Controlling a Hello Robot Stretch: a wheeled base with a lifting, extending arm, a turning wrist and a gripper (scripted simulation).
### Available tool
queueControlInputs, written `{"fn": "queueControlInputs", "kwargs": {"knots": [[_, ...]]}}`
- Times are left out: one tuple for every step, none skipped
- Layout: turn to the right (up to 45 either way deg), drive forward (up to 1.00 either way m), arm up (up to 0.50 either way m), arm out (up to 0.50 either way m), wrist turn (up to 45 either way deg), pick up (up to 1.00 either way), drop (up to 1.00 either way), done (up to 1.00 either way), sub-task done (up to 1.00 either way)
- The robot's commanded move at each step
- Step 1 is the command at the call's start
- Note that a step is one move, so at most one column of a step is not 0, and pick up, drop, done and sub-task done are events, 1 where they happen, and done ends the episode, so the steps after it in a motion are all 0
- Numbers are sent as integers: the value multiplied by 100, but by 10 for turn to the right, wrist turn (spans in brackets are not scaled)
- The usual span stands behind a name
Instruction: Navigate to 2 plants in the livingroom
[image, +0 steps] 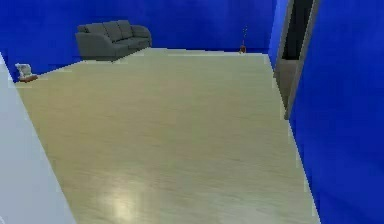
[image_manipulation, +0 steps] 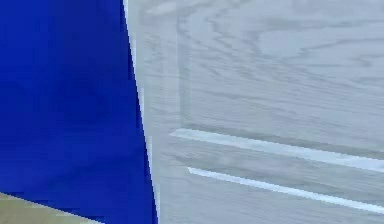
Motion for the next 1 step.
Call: {"fn": "queueControlInputs", "kwargs": {"knots": [[0,60,0,0,0,0,0,0,0]]}}
